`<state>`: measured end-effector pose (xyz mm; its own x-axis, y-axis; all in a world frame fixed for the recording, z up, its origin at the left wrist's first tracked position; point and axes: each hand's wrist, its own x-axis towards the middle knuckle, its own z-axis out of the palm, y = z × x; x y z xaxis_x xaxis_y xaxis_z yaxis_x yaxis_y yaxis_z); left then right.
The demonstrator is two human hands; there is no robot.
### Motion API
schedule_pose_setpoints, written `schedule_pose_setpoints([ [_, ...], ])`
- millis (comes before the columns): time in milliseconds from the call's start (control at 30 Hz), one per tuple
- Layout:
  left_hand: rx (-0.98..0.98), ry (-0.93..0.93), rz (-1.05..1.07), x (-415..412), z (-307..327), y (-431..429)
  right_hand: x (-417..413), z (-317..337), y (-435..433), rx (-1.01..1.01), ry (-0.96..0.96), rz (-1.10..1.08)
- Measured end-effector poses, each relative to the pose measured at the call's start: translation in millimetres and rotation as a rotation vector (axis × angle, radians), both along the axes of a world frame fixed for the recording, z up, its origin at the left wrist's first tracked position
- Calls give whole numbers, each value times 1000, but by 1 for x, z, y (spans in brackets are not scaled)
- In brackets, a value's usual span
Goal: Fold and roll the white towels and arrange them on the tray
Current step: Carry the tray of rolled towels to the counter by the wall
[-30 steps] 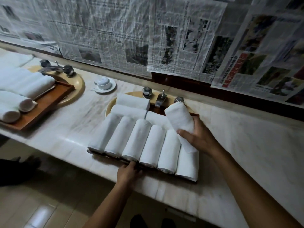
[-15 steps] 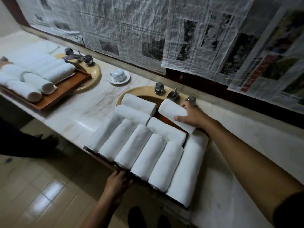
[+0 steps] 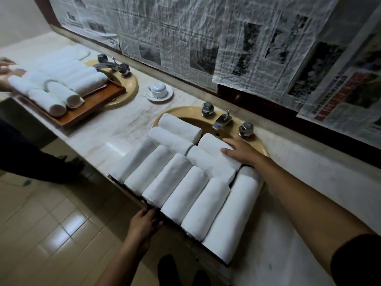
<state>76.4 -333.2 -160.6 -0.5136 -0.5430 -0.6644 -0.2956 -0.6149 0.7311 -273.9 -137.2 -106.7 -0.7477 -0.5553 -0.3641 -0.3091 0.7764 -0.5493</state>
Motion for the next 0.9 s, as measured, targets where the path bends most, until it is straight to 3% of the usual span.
schedule_pose_setpoints([
  [467, -63, -40, 67, -3, 1, 6, 19, 11, -1, 14, 79, 53],
  [733, -28, -63, 64, -3, 8, 4, 120, 30, 58, -425, 343, -458],
  [900, -10, -77, 28, -2, 4, -3, 193, 2, 98, -474, 145, -664],
])
